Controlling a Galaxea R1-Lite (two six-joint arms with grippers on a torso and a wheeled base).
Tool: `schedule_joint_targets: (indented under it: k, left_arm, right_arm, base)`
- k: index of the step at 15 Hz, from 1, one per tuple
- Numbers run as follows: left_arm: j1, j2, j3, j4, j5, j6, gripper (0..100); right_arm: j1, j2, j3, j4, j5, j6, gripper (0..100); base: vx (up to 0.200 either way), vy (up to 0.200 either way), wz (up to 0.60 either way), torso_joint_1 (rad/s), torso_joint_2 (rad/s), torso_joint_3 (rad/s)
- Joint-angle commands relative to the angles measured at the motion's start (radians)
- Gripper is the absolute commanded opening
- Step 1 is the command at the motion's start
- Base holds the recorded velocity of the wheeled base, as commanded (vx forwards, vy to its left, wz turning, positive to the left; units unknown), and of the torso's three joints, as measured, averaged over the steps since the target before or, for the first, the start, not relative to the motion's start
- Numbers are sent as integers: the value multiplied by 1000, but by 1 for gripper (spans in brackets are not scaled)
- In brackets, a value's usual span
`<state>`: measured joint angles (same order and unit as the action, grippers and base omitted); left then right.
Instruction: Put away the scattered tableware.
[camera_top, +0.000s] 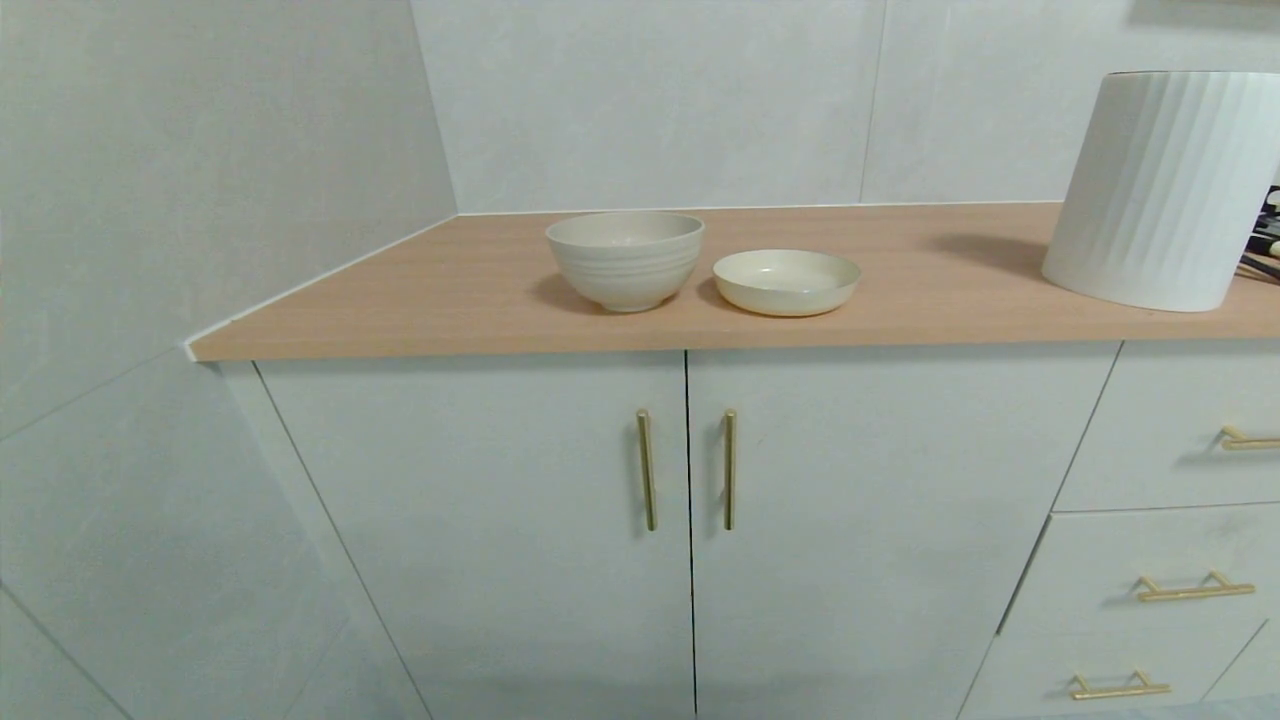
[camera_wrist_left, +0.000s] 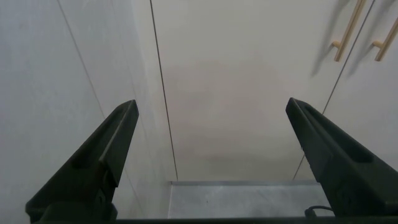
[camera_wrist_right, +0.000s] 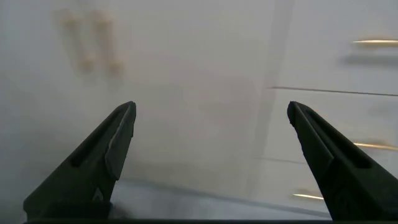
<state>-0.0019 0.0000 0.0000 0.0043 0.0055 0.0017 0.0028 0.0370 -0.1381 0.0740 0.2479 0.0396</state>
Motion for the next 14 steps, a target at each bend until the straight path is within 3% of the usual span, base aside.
schedule_joint_targets:
  k: [1, 3, 5, 6, 7, 9, 12, 14]
  left_arm:
    - [0, 2, 0, 0, 1, 0, 100]
    - [0, 2, 0, 0, 1, 0, 100]
    - [0, 2, 0, 0, 1, 0, 100]
    - [0, 2, 0, 0, 1, 0, 100]
    - [0, 2, 0, 0, 1, 1, 100]
    - [0, 2, 0, 0, 1, 1, 100]
    - [0, 2, 0, 0, 1, 4, 100]
    - [0, 2, 0, 0, 1, 1, 100]
  right_arm:
    - [5, 208, -72, 41, 143, 11, 100]
    - [6, 420, -161, 41, 174, 11, 100]
    - [63, 598, -244, 41, 176, 11, 100]
    - [192, 759, -336, 33, 168, 14, 100]
    - [237, 816, -367, 24, 166, 19, 100]
    - [367, 1034, -459, -77, 166, 33, 100]
    - [442, 1245, -499, -287, 165, 34, 100]
    - [493, 1330, -499, -352, 163, 51, 100]
  base:
    - [0, 0, 0, 0, 0, 0]
    - [0, 0, 0, 0, 0, 0]
    - [0, 0, 0, 0, 0, 0]
    - [0, 0, 0, 0, 0, 0]
    - [0, 0, 0, 0, 0, 0]
    - [0, 0, 0, 0, 0, 0]
    - [0, 0, 0, 0, 0, 0]
    - [0, 0, 0, 0, 0, 0]
